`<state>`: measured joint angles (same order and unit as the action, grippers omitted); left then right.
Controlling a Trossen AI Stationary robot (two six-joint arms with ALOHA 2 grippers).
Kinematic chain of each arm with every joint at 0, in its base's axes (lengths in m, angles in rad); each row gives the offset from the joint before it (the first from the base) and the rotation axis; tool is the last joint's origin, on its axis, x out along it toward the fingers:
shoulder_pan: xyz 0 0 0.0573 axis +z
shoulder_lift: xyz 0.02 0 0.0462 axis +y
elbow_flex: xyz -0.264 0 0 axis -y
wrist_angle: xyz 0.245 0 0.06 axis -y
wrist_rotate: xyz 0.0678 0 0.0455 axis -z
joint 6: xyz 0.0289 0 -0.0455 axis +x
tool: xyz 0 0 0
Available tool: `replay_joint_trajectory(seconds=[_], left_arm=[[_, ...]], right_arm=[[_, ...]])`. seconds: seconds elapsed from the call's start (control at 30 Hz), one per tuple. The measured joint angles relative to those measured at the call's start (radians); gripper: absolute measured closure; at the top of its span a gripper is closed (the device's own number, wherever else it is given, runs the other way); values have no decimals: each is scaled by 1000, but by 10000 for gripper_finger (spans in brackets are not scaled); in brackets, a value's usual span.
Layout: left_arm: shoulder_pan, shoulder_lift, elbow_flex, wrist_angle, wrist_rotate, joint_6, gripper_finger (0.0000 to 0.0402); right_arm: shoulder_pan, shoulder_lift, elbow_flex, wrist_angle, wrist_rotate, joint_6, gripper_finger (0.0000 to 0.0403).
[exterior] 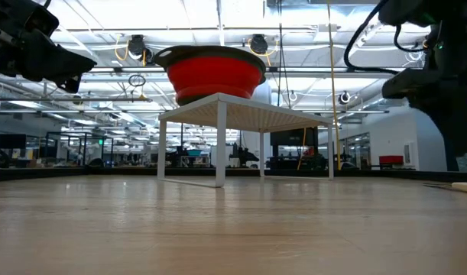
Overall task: Pick & Place Fruit
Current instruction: Put the yellow knife on the shelf
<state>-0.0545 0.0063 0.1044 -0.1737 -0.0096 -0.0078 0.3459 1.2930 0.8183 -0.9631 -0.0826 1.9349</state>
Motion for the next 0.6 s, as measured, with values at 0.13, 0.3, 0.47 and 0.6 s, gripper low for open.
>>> replay_joint_trajectory(seconds=[0.13,0.3,0.47,0.6], left_arm=[[0,0,0,0,0,0,380],[0,0,0,0,0,0,380],[0,0,0,0,0,1,380],[0,0,0,0,0,3,380]], right_arm=[[-4,0,-48,87,1,25,199],[-6,0,-103,137,1,60,200],[-6,1,-137,182,1,71,200],[-6,1,-180,272,-1,87,200]])
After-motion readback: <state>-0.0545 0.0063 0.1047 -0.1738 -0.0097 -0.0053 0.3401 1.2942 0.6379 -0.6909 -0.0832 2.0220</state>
